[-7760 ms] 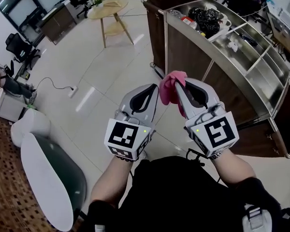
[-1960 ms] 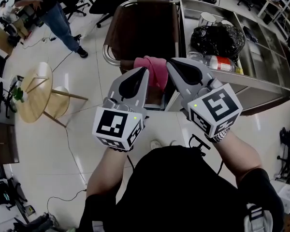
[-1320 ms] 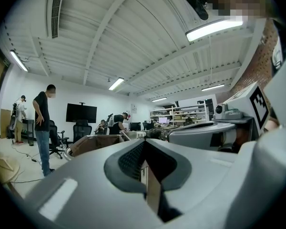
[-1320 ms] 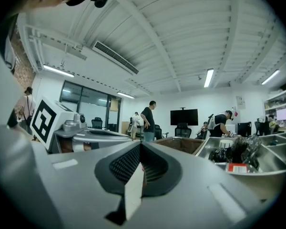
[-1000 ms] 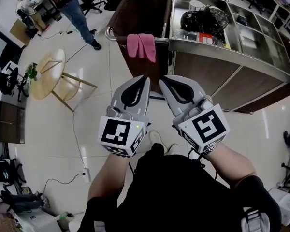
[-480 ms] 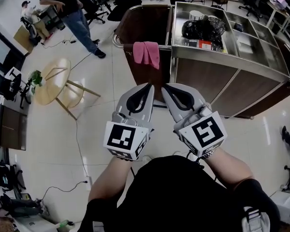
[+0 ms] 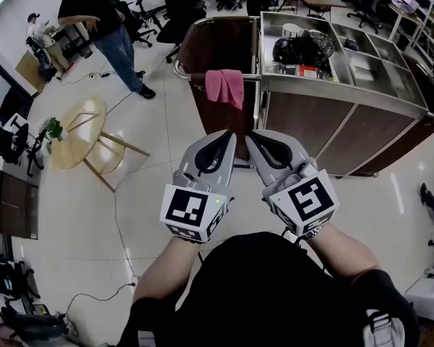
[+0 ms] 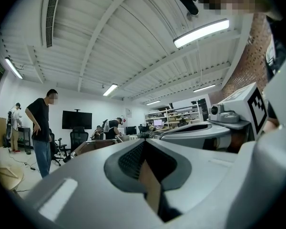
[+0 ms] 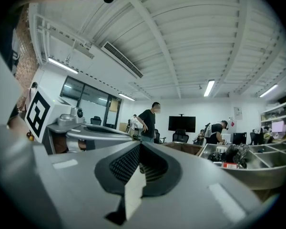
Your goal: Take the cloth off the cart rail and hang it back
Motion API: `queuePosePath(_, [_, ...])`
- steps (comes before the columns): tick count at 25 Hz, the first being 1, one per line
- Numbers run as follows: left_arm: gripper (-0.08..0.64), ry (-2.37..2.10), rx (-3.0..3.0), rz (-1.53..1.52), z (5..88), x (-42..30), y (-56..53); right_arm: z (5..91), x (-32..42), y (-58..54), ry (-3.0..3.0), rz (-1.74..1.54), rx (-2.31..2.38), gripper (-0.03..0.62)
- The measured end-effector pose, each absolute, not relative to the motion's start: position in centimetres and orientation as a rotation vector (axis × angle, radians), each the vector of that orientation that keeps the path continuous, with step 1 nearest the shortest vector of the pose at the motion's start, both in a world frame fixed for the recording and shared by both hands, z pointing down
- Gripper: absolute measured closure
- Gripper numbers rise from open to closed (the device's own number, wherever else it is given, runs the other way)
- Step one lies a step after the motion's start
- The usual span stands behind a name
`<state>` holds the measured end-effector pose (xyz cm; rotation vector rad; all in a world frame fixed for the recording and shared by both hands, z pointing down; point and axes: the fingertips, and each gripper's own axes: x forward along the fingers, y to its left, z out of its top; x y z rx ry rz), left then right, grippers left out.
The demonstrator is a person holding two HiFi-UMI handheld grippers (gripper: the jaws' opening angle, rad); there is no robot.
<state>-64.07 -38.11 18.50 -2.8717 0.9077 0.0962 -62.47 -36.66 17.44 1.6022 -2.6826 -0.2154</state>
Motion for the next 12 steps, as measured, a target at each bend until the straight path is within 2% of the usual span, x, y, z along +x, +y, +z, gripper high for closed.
queuePosePath(7, [0.557, 0.873, -2.897, 0.107, 14.6, -65.7, -37.5, 13.8, -64.3, -35.8, -2.643, -0.171, 1.622, 0.592])
queuePosePath(12, [0.557, 0.859, -2.911, 0.104, 14.1, -67.4, -37.9, 14.6, -66.4, -35.1, -2.536, 0.156, 1.620, 0.592])
